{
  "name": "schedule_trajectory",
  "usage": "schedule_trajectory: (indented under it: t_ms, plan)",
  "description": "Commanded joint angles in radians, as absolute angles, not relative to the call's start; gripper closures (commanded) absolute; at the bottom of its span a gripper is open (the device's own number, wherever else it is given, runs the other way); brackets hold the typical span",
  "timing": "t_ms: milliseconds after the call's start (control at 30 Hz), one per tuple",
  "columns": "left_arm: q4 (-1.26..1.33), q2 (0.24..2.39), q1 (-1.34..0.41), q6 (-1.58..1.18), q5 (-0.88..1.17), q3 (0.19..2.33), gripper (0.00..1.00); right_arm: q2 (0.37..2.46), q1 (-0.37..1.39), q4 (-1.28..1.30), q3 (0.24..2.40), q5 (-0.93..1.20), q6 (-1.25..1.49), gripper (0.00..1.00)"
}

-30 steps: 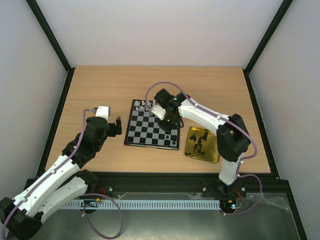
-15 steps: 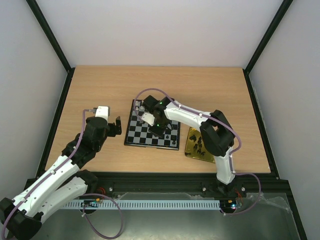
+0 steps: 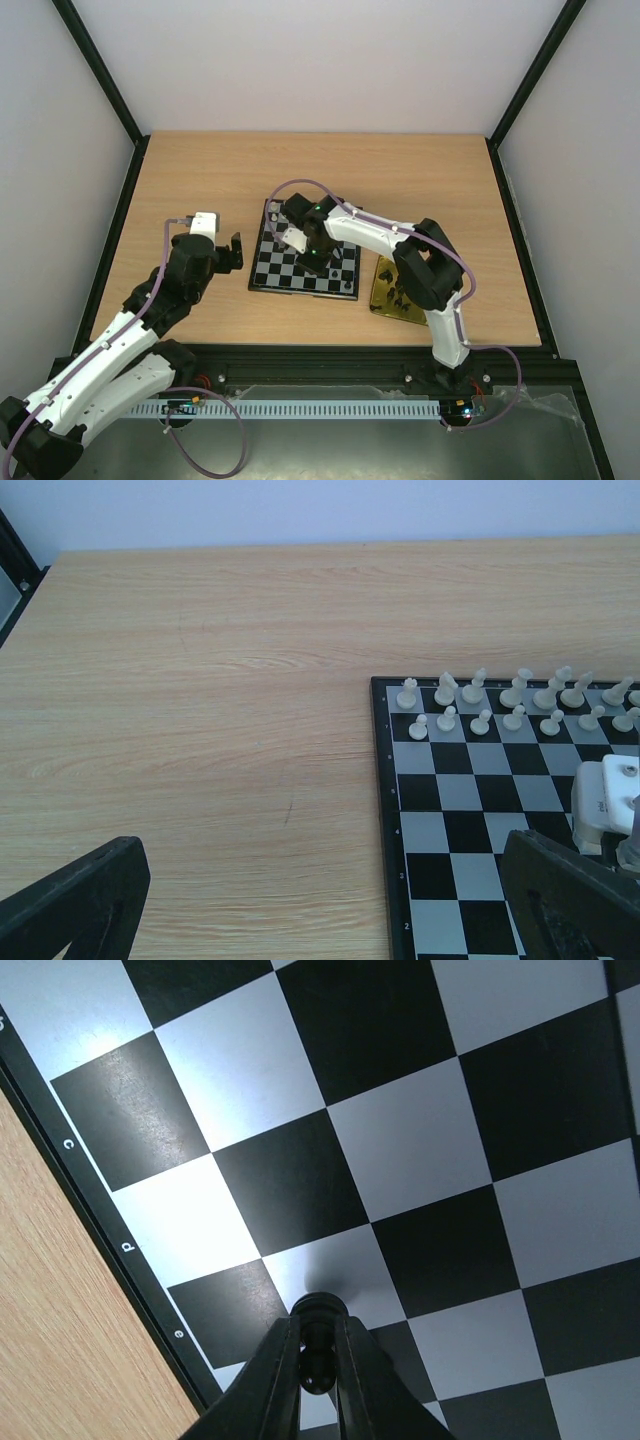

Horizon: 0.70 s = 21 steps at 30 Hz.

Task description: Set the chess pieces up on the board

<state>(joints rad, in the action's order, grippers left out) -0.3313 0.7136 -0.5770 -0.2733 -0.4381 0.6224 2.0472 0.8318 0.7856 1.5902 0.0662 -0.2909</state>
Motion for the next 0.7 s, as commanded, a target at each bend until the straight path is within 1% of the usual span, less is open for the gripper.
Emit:
schedule_trajectory:
  t_ms: [0,133,267,300,367,400,500,667]
  plan:
    - [-0.331,0.702,-0.569,-0.273,-0.451,0.641,0.01,2.084,0.836,0.818,1.615,0.092,-0.289,0.89]
    - [-0.331,0.704,-0.57,-0.273,-0.452,0.64,0.01,2.091,0.836,0.816,1.615,0.096,-0.29,0.88]
    - [-0.331,0.704,-0.569,-0.273,-0.452,0.641,0.01,2.089,0.836,0.799,1.612,0.076,-0.277,0.85]
    - [-0.331,0.704,-0.57,-0.273,-0.452,0.641,0.01,2.083,0.836,0.797,1.612,0.074,-0.273,0.82]
    - [-0.331,0.706,-0.569,-0.274,-0.451,0.641,0.01,2.057,0.836,0.795,1.609,0.077,-0.269,0.71]
    - [-0.33,0.706,-0.569,-0.274,-0.45,0.641,0.01,2.037,0.835,0.793,1.604,0.077,-0.268,0.67]
    - [-0.33,0.712,-0.569,-0.273,-0.441,0.64,0.01,1.956,0.817,0.783,1.587,0.093,-0.262,0.64]
    - [-0.311,0.72,-0.569,-0.27,-0.413,0.633,0.01,1.774,0.701,0.714,1.427,0.2,-0.252,0.61]
